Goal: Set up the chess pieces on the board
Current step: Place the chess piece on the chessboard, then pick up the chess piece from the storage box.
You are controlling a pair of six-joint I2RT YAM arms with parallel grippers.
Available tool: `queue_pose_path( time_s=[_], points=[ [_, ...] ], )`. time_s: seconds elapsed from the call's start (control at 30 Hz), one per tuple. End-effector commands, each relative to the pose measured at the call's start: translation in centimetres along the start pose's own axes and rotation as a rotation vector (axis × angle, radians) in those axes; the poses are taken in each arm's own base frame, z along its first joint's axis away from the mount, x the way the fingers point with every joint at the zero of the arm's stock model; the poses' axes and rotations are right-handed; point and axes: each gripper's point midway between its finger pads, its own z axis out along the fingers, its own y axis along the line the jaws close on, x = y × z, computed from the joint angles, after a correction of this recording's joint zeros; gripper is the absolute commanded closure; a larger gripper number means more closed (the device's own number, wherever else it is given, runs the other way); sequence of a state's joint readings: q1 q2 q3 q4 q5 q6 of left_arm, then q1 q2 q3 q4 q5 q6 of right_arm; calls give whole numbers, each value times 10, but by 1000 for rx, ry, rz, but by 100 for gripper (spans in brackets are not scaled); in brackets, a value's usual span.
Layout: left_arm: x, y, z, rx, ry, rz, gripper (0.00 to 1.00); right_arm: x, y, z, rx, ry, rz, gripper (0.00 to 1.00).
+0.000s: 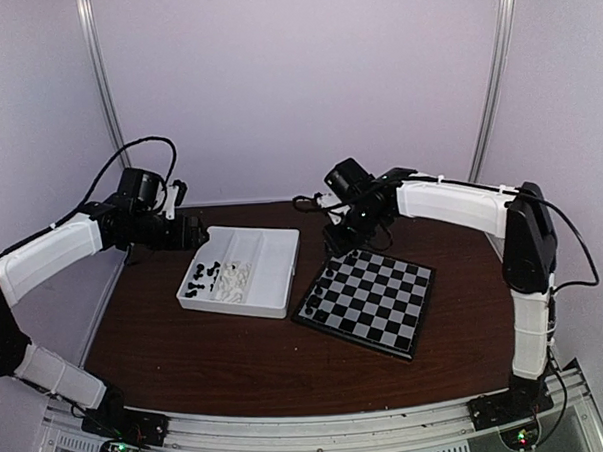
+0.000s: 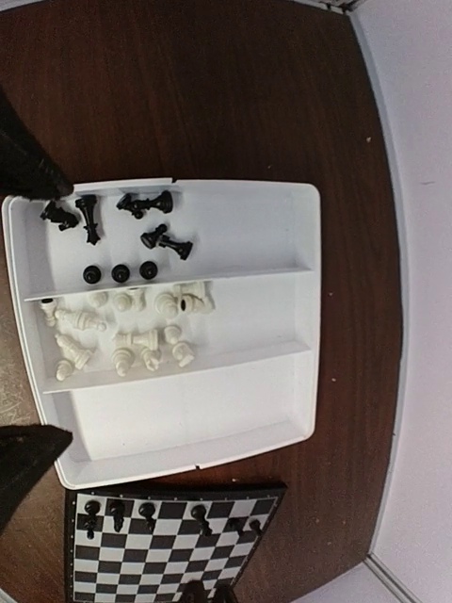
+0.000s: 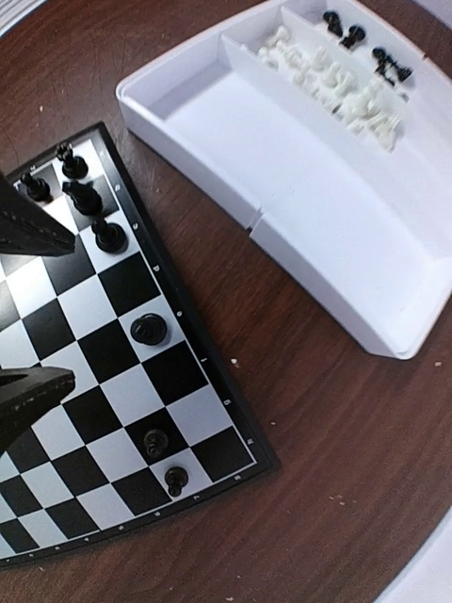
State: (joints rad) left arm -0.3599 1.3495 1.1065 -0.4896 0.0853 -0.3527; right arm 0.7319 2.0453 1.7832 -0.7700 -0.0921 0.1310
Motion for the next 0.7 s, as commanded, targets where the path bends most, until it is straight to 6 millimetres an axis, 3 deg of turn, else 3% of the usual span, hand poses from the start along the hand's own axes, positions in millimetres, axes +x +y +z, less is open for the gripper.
queue_pose_path(
  time_s=[0.0, 0.07, 0.3, 0.5, 0.67],
  points=[
    [9, 9, 19, -40, 104, 57, 29, -30, 16, -49, -92, -178, 11, 57],
    [14, 15, 29, -65, 148, 71, 40, -33, 18, -65, -105, -221, 11, 57],
    [31, 41, 66, -96, 272, 82, 51, -30, 13, -90, -92, -277, 22, 57],
    [40, 50, 92, -91, 364, 61, 55, -22, 13, -90, -103, -268, 27, 57],
    [34, 44, 106, -45, 382, 93, 62, -17, 15, -88, -112, -257, 31, 58]
  ],
)
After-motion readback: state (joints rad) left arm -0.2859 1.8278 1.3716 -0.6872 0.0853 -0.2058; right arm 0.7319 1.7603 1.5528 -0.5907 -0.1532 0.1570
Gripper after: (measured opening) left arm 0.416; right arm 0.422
